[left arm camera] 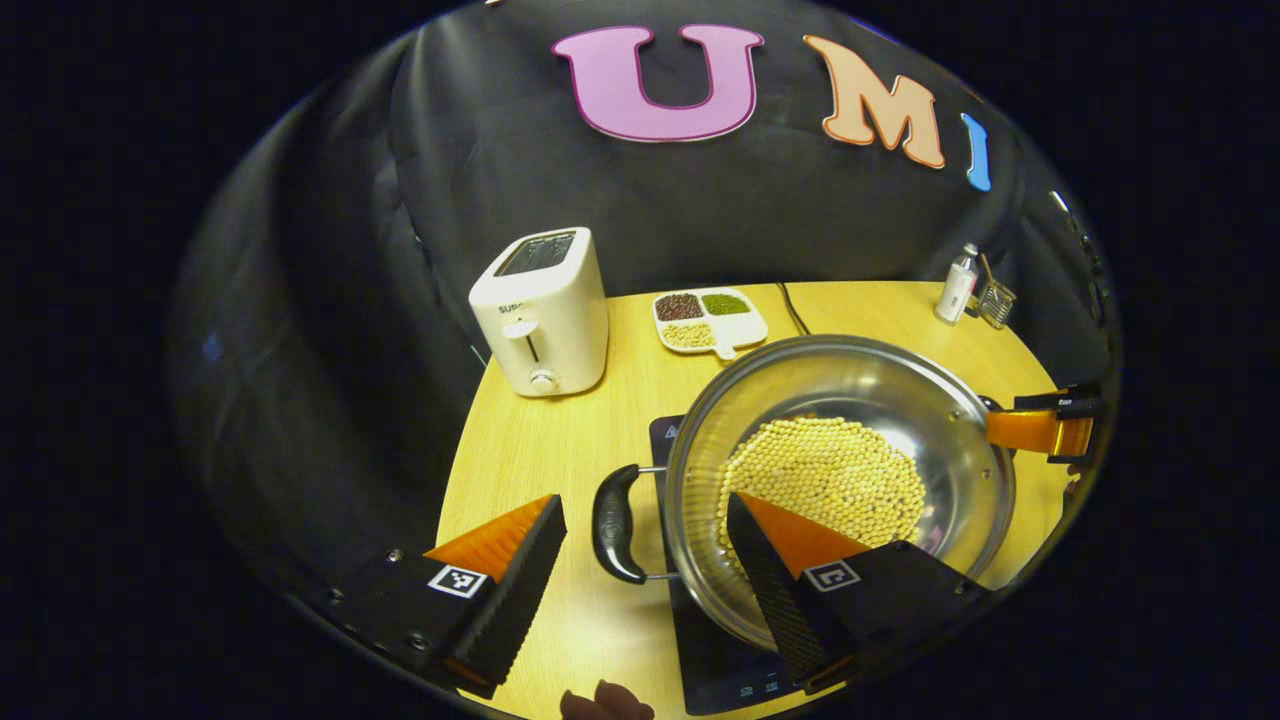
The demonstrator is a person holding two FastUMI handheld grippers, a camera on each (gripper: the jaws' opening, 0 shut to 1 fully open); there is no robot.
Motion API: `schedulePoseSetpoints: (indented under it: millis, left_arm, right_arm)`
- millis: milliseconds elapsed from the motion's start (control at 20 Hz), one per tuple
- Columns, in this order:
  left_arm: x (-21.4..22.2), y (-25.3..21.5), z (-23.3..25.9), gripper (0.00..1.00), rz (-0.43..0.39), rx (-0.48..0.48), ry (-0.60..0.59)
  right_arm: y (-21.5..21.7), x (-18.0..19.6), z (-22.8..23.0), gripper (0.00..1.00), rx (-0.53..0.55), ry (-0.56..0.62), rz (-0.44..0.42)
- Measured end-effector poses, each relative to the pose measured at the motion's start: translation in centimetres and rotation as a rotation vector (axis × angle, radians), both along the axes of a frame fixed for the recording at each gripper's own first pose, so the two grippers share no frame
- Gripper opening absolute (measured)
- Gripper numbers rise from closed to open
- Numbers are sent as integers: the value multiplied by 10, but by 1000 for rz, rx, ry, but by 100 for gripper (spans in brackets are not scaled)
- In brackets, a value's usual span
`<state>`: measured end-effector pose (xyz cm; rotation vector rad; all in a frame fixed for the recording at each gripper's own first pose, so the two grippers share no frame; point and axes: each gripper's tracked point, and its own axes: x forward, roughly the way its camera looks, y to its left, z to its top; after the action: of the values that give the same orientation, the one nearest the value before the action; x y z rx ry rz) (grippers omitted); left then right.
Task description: First push the handle of the pot to place it horizontally, then grasp the pot with both hands and set it on the induction cooktop.
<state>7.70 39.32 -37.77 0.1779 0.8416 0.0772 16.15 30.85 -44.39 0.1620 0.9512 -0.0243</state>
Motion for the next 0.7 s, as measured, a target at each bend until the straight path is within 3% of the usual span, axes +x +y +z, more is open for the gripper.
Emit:
schedulePoseSetpoints:
  millis: [400, 700]
  left_arm:
    - [-11, -52, 14, 98, -27, -57, -21]
    - [-33, -96, 27, 98, 11, -28, -34]
  right_arm:
    - [-38, -22, 11, 99, 13, -13, -8]
    - [-97, -57, 18, 96, 6, -42, 23]
